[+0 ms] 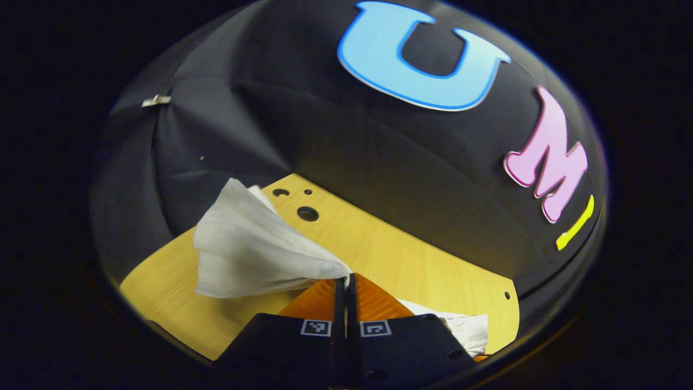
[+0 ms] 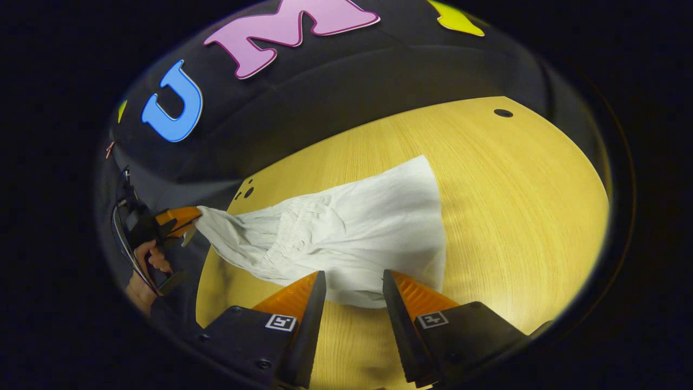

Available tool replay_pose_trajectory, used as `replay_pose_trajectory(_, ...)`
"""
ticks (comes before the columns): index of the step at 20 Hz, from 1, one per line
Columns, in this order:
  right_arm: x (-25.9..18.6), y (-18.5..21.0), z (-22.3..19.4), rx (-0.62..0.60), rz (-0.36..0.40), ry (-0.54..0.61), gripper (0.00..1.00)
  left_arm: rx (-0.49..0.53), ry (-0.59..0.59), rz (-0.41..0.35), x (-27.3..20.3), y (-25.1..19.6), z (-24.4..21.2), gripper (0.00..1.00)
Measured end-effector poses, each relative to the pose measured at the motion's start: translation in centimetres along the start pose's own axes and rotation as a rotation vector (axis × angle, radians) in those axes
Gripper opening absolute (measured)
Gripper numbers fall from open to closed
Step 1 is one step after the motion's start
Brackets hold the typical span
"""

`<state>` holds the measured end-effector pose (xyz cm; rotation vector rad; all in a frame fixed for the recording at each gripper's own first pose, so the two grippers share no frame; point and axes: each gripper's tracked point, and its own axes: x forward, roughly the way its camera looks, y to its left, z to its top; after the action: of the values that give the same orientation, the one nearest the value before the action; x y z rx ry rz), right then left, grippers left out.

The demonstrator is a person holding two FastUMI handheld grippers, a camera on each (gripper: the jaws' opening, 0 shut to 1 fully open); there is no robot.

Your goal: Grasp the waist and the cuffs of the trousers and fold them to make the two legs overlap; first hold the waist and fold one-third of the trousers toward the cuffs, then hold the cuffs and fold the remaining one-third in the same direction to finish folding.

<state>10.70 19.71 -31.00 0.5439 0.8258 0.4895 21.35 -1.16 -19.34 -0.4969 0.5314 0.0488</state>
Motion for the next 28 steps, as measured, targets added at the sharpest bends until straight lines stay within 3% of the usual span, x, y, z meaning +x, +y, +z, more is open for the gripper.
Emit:
replay_pose_trajectory(7, -2.4, -3.4, 1.1, 0.009, -0.055, -0.047, 0.65, 0.166, -0.027, -0.132, -0.6, -8.0, -0.4, 0.05)
replay_pose_trajectory(13, -4.2, -6.8, 1.2, 0.053, -0.1, -0.071, 0.65, 0.329, -0.006, -0.257, -1.6, -15.0, -3.4, 0.05)
replay_pose_trajectory(19, -5.6, -9.7, 1.0, 0.101, -0.142, -0.083, 0.65, 0.516, 0.078, -0.352, -1.9, -19.6, -10.7, 0.05)
replay_pose_trajectory(28, -6.2, -12.0, 0.6, 0.133, -0.172, -0.087, 0.65, 0.799, 0.178, -0.45, -3.8, -21.7, -20.8, 0.05)
